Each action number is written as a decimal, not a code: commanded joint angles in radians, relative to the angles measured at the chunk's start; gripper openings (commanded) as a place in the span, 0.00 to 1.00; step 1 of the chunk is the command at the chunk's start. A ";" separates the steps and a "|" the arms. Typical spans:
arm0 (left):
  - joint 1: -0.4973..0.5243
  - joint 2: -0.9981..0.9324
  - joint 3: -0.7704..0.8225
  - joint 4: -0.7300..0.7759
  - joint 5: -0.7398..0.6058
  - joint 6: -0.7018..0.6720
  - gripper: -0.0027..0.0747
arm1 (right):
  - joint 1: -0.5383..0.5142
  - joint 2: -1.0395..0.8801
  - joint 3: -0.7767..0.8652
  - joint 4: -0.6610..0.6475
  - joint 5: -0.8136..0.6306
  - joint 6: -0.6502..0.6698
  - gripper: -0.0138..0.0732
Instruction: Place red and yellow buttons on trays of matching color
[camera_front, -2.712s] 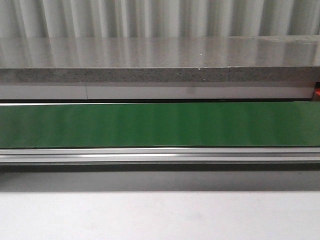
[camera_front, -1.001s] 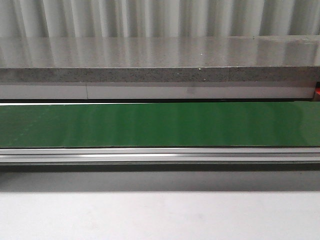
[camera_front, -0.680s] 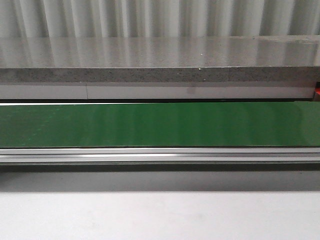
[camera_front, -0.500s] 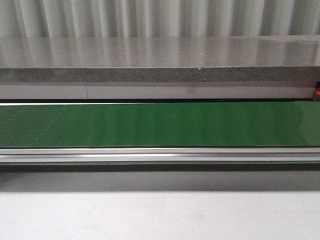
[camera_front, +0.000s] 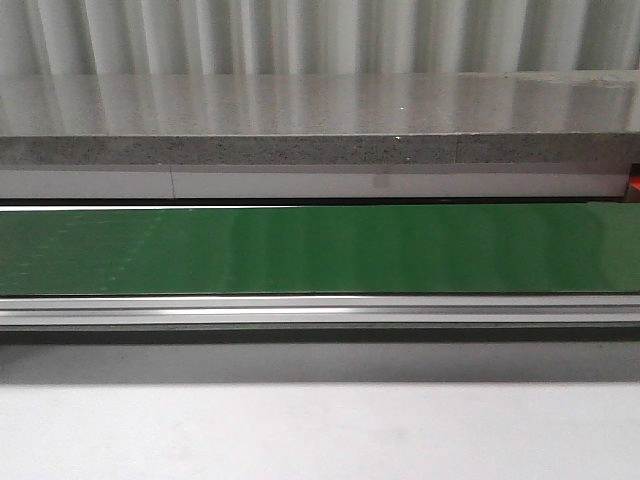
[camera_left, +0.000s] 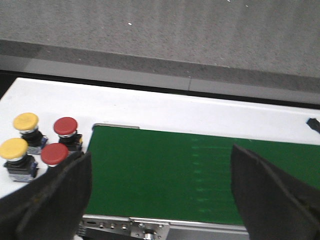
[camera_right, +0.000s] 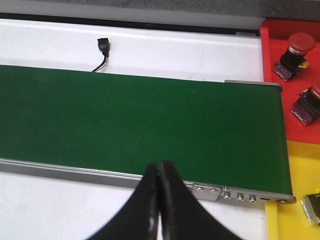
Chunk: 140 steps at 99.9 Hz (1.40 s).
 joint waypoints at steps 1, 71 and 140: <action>-0.005 0.057 -0.102 0.106 0.019 -0.100 0.75 | 0.000 -0.003 -0.025 0.011 -0.048 -0.007 0.08; 0.268 0.524 -0.280 0.190 0.044 -0.151 0.75 | 0.000 -0.003 -0.025 0.011 -0.048 -0.007 0.08; 0.466 0.868 -0.280 0.040 -0.194 -0.095 0.75 | 0.000 -0.003 -0.025 0.011 -0.048 -0.007 0.08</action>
